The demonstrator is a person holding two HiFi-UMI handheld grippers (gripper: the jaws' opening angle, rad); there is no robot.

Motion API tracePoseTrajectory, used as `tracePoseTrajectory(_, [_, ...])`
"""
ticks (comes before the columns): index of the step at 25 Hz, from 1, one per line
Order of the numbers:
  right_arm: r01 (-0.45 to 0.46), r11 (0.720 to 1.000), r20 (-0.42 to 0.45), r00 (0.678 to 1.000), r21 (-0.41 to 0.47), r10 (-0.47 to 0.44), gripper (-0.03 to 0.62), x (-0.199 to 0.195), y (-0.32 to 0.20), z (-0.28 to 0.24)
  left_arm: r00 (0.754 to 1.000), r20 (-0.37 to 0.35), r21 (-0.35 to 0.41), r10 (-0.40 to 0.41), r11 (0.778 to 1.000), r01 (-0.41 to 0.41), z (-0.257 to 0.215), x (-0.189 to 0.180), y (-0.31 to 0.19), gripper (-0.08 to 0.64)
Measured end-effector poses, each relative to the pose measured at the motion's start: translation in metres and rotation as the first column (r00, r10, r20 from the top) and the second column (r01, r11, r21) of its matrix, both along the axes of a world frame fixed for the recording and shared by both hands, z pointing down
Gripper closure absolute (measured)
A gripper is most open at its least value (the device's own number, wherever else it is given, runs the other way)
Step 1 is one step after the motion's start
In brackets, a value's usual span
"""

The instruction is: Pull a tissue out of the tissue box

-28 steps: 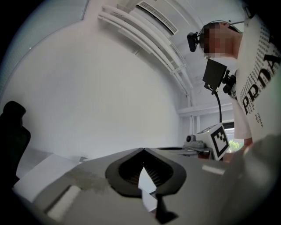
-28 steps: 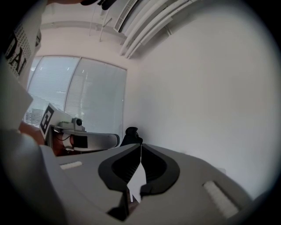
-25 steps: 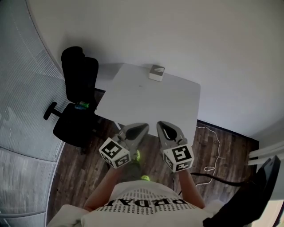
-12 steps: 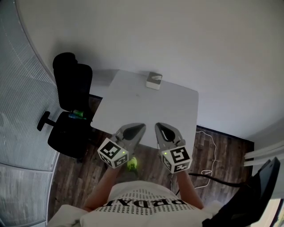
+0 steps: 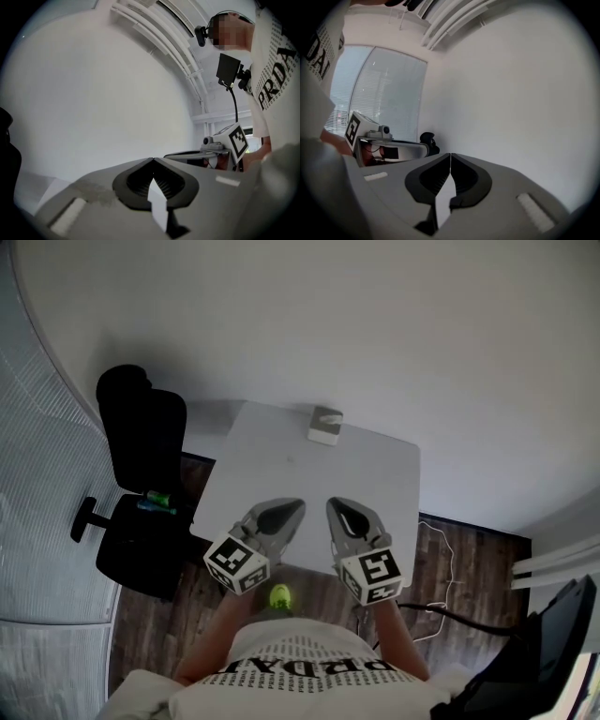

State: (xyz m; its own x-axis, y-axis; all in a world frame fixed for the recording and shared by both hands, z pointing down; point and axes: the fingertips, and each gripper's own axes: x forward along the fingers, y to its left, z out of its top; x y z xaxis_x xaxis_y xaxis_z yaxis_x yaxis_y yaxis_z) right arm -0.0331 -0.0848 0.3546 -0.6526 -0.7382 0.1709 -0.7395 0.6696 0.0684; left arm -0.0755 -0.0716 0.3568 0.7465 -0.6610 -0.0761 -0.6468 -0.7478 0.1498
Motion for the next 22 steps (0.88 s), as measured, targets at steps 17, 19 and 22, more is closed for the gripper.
tracePoseTrajectory(17, [-0.064,0.998,-0.022,0.998,-0.029,0.064,0.581,-0.015,-0.059,0.017,0.997,-0.031,-0.044,0.067,0.997,-0.069,0.016,-0.021,-0.054,0.569])
tracePoseTrajectory(19, [-0.064,0.997,-0.019,0.998,-0.034,0.063,0.581,-0.012,-0.063,0.019,0.998,-0.032,-0.046,0.062,0.997,-0.063,0.017,-0.021,-0.057,0.569])
tracePoseTrajectory(22, [-0.052,0.998,-0.018,0.999,-0.035,0.051,0.581,-0.008,-0.070,0.019,0.998,-0.032,-0.048,0.046,0.998,-0.048,0.014,-0.018,-0.062,0.569])
